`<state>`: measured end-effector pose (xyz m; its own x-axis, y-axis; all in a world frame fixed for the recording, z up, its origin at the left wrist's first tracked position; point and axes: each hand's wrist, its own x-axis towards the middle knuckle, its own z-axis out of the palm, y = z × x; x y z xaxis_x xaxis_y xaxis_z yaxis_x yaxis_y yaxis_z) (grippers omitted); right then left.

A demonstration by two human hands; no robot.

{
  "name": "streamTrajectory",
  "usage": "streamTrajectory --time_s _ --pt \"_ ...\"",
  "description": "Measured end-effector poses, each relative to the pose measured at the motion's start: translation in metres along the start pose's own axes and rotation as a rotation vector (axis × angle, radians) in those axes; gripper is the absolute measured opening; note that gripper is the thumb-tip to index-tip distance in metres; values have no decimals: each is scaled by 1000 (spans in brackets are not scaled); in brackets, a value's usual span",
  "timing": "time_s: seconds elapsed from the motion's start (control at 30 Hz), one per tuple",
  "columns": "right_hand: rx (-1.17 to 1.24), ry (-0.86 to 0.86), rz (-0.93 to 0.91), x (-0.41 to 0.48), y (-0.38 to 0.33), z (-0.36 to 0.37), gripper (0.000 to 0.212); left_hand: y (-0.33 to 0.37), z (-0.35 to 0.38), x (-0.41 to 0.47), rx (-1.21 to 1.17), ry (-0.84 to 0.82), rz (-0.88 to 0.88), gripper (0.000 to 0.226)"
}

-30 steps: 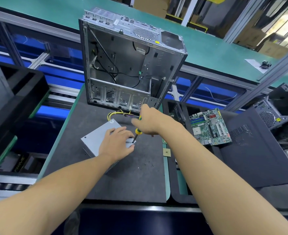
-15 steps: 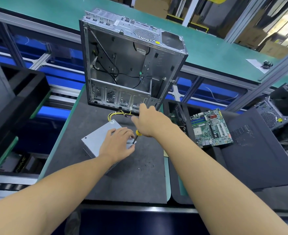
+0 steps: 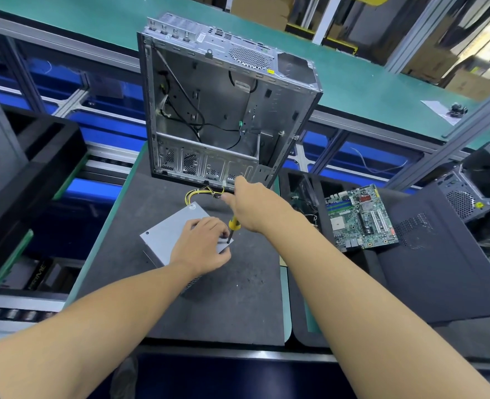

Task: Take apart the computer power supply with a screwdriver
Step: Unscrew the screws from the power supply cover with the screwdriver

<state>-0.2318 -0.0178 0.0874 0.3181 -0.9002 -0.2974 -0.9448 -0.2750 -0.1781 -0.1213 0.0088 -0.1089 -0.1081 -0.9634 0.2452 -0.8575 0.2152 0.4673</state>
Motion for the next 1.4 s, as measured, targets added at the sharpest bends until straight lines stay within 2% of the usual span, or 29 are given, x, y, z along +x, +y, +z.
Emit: streamTrajectory --time_s 0.1,0.23,0.3,0.4,0.43,0.63,0.73,0.9,1.07,1.23,1.33,1.4 --pt "-2 -37 -31 1 0 -2 10 -1 1 1 11 -8 -20 21" --pt "40 -90 -15 -2 -2 -4 25 -1 3 1 40 -9 -26 20" --pt "36 -60 -2 -3 -2 0 28 -2 3 2 48 -14 -25 19" --pt "-21 26 62 -2 -1 2 49 -2 2 2 40 -19 -23 20" --pt "-47 43 72 -1 0 2 50 -2 2 1 37 -21 -23 20" --pt "44 -48 -9 0 3 -2 17 -3 3 1 16 -14 -26 19" --pt "51 -56 -25 -1 2 -2 24 -3 3 1 18 -8 -24 18" --pt "-23 45 17 -4 1 2 39 -4 3 1 21 -11 -14 18" --pt "32 28 -64 -2 3 0 11 -6 6 1 18 -2 -11 18" --pt "28 -64 -62 -3 0 -6 24 -7 8 1 28 10 2 16" --pt "34 -4 -13 -5 0 -1 38 -7 6 0 60 5 40 13" --pt "17 55 -1 -4 1 1 36 -6 5 -1 60 9 50 13"
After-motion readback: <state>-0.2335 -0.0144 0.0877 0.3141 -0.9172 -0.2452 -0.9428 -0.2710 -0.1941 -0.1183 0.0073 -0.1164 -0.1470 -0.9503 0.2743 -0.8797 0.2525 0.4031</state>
